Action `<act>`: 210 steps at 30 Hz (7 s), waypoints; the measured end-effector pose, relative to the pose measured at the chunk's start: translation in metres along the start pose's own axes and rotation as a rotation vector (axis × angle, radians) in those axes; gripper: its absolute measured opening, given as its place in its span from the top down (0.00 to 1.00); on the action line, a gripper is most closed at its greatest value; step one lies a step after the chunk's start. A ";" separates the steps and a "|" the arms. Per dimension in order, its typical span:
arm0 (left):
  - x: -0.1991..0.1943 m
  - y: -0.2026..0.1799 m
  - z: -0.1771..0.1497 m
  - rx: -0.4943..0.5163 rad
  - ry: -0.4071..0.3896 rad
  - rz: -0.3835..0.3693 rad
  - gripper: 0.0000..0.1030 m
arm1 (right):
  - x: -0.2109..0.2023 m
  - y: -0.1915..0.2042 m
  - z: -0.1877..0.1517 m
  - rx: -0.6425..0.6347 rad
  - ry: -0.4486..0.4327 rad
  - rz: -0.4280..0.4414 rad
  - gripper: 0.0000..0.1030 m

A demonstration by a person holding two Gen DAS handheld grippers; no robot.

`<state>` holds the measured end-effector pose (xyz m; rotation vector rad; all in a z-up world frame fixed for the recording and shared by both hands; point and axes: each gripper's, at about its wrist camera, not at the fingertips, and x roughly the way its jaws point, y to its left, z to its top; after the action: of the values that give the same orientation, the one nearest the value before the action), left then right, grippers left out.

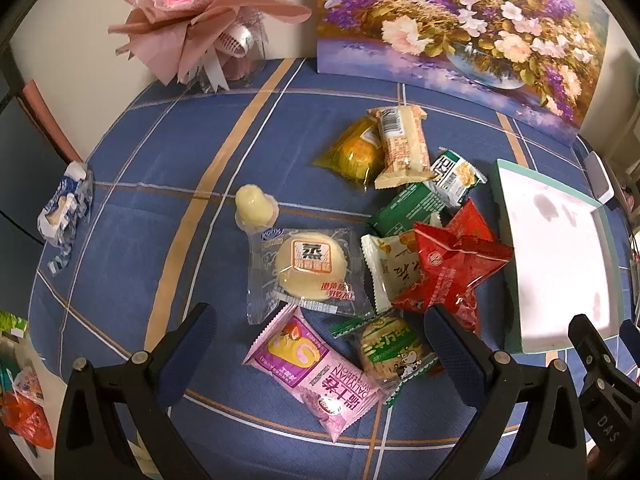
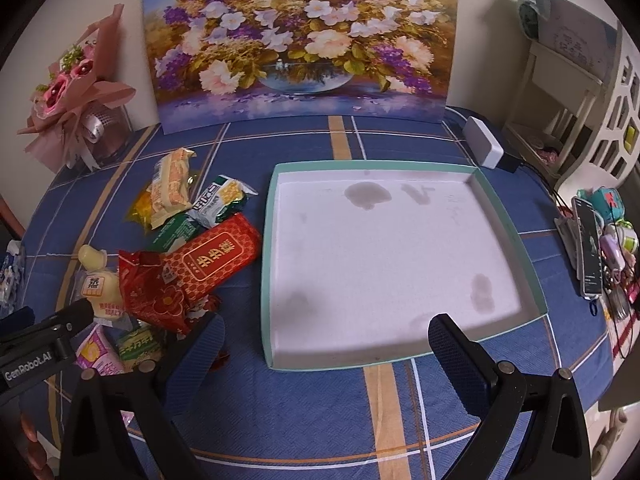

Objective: Organize snacks
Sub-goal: 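Grasp the pink bread bag with the left tool while the right tool grasps the red-white biscuit pack, then carry both packs to the white tray and open both tools to release, then move both tools back over the snack pile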

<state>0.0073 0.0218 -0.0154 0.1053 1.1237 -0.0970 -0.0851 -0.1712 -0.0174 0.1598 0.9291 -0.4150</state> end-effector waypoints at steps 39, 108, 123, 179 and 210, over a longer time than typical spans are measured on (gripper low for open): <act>0.096 0.060 -0.020 -0.265 0.303 -0.103 0.53 | 0.086 0.094 -0.022 -0.280 0.289 0.182 0.46; -0.021 -0.164 0.067 0.202 -0.106 -0.239 0.62 | 0.074 -0.094 0.050 0.261 0.075 -0.039 0.59; 0.051 -0.246 0.098 0.278 -0.025 -0.273 0.62 | 0.124 -0.150 0.084 0.323 0.081 -0.134 0.59; -0.023 -0.117 0.081 0.107 -0.213 0.028 0.04 | 0.042 -0.115 0.059 0.298 -0.018 -0.040 0.00; -0.007 0.040 0.024 -0.200 -0.022 -0.053 0.04 | 0.007 0.043 0.046 0.013 0.057 0.204 0.00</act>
<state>0.0311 0.0582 0.0031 -0.1039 1.1081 -0.0322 -0.0297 -0.1483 0.0021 0.2769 0.9563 -0.2284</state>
